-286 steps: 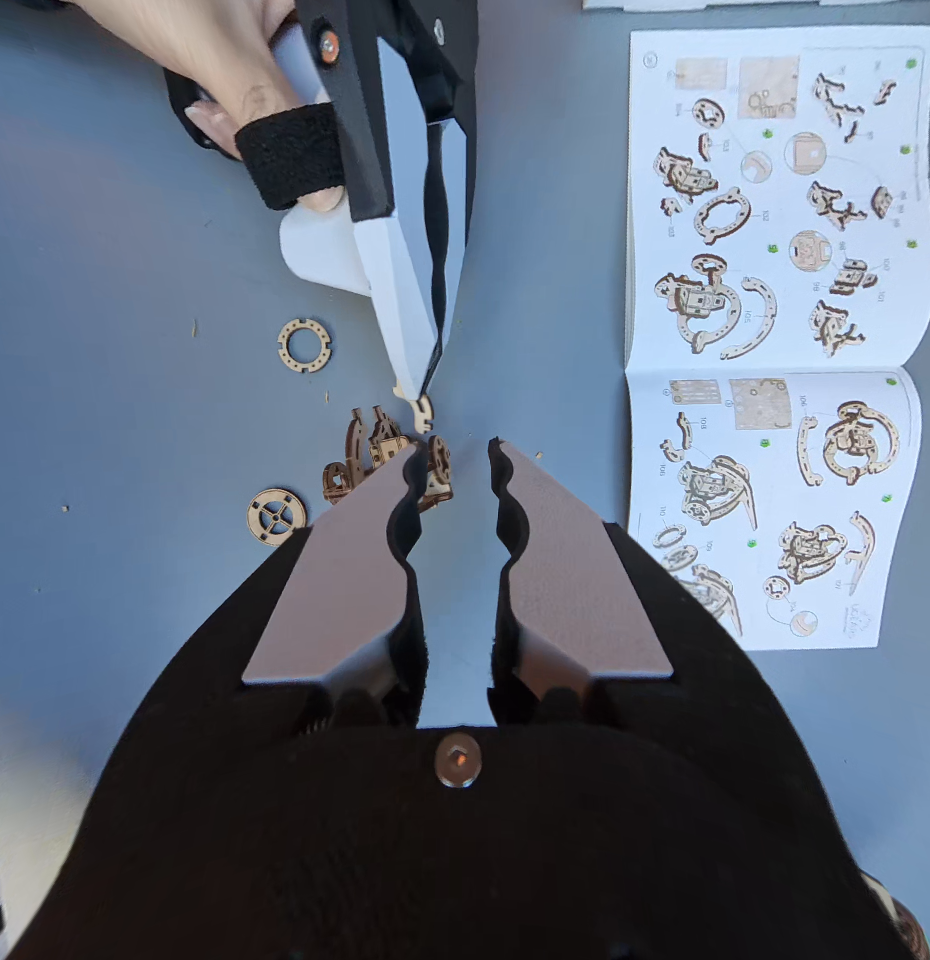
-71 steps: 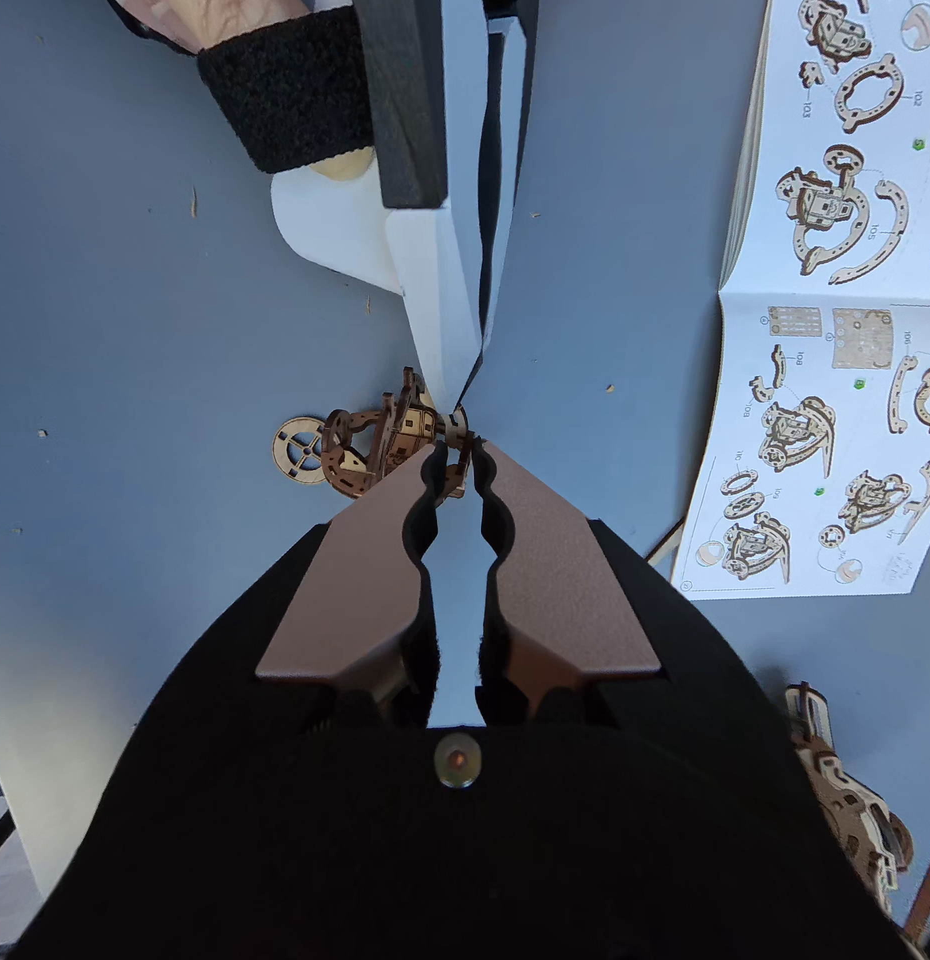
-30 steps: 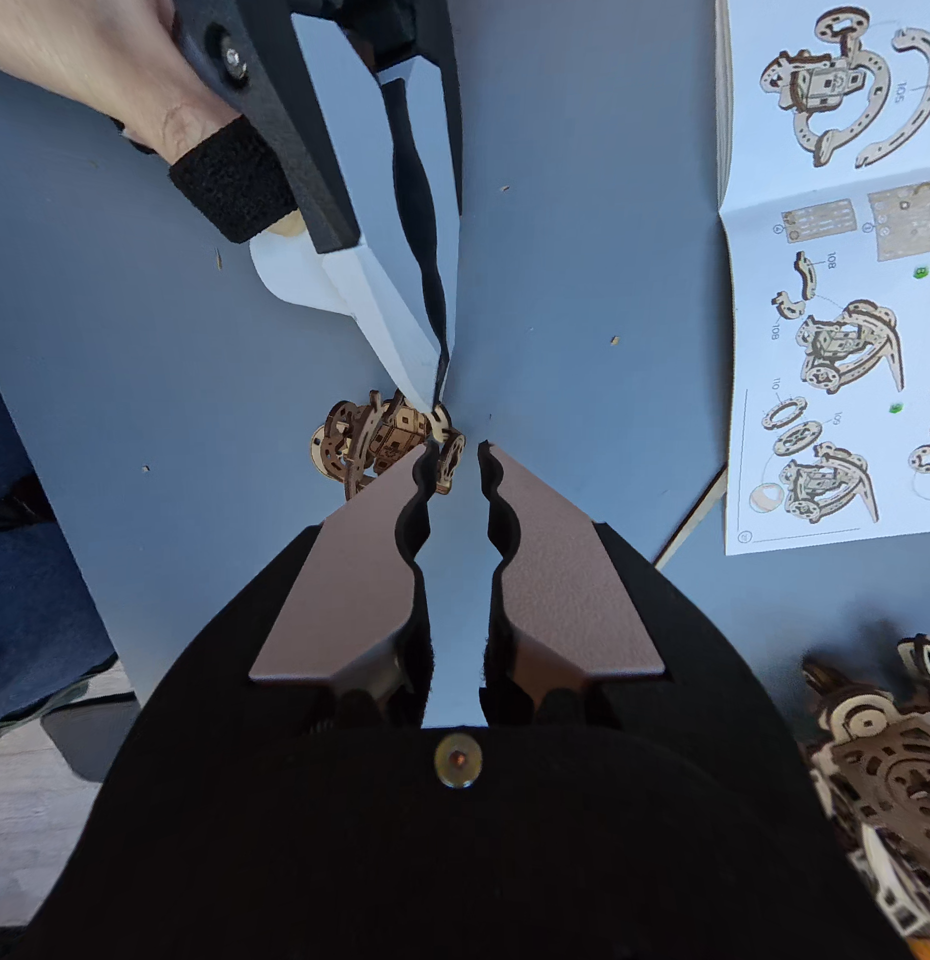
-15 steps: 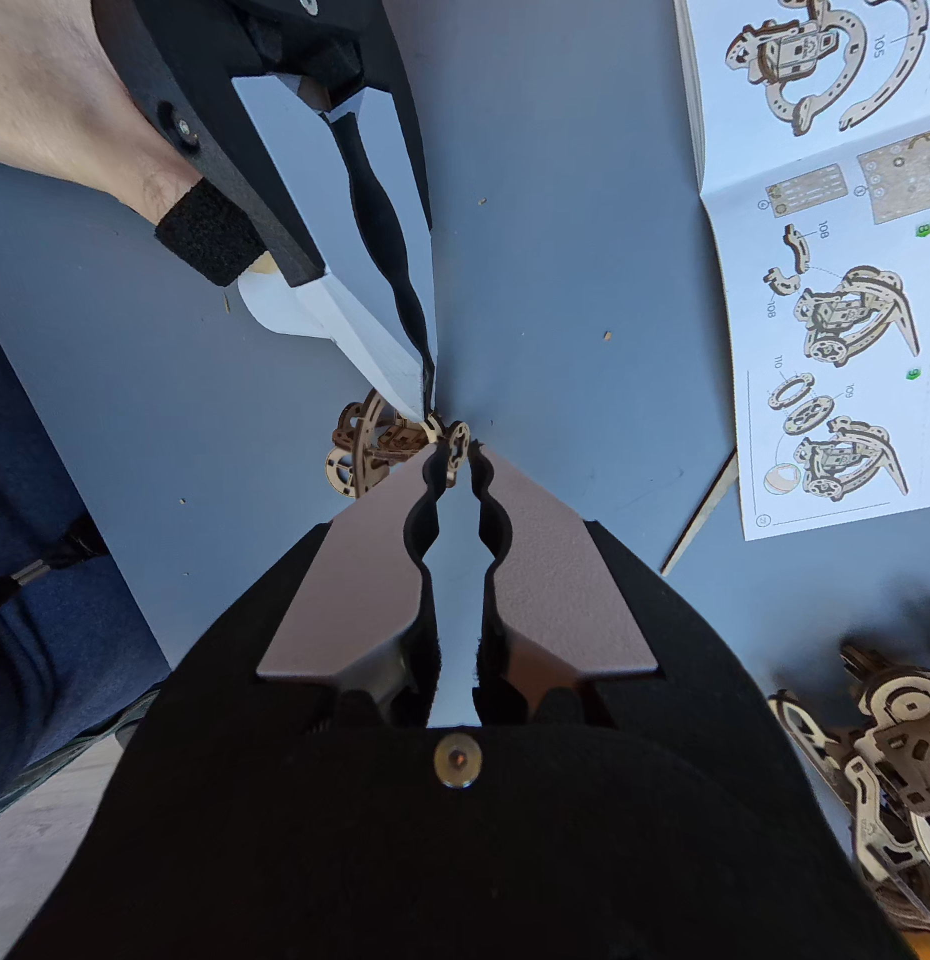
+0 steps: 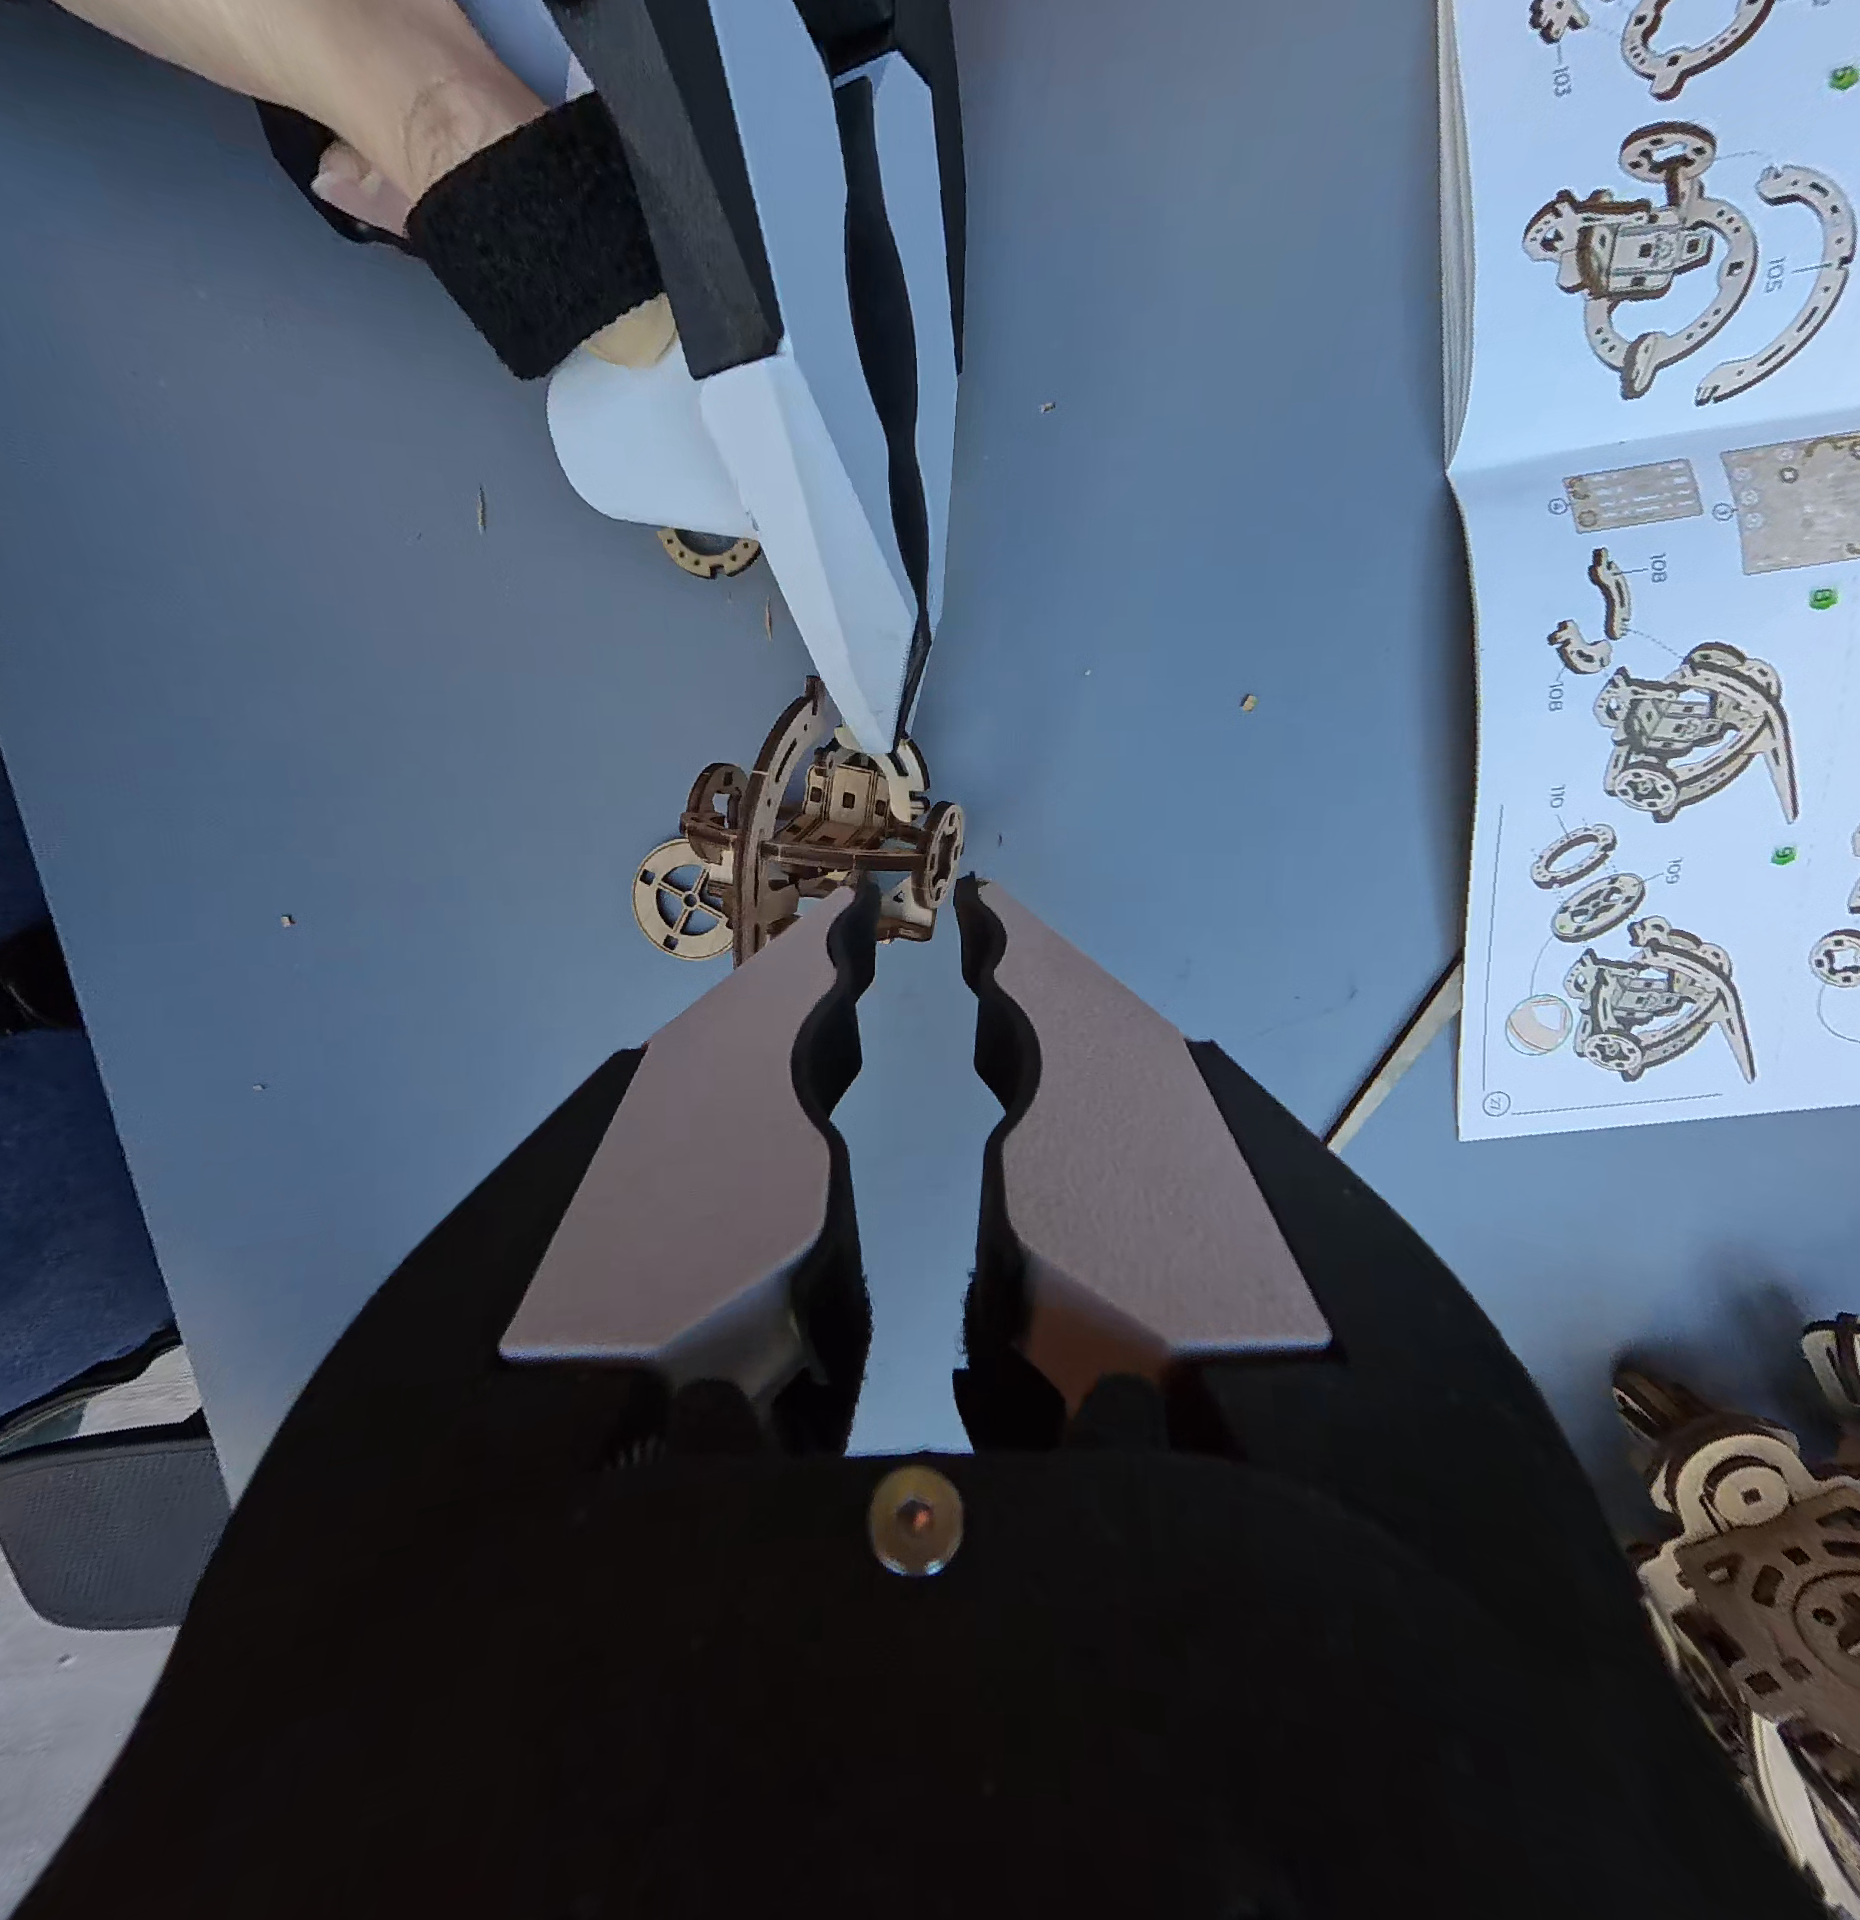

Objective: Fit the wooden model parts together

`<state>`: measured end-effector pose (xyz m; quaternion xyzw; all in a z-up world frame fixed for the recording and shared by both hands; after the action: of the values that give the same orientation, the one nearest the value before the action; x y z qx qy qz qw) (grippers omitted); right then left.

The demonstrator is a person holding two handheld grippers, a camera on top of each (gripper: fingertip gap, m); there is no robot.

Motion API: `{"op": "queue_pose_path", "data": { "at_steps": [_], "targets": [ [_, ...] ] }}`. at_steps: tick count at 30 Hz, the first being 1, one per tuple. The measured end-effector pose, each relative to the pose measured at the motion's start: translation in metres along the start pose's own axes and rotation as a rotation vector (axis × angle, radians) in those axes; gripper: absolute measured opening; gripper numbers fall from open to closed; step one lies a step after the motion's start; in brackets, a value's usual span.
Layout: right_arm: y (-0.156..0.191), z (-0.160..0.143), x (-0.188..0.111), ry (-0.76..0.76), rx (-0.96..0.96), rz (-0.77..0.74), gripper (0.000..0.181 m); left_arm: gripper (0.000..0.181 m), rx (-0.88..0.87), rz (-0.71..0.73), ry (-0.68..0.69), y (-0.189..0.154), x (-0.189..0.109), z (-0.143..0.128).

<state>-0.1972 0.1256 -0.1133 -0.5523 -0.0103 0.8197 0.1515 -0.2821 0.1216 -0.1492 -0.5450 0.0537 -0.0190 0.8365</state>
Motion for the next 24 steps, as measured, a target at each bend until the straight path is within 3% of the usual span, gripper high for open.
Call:
{"op": "queue_pose_path", "data": {
  "at_steps": [24],
  "targets": [
    [-0.001,-0.004,0.014,-0.117,-0.127,0.015,0.002,0.001,-0.057,-0.046,-0.013,0.008,-0.001,0.000]
  ]
}}
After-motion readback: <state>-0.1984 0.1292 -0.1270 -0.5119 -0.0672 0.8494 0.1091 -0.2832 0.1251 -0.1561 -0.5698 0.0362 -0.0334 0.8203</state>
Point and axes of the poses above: each gripper's, where its closed fingertips meet, x out along the fingers, z out of its top, y = z × x across the jaws, the point moved 5 cm from there along -x, back along the fingers, and after that the axes turned 15 degrees about -z, right-handed, at the moved point
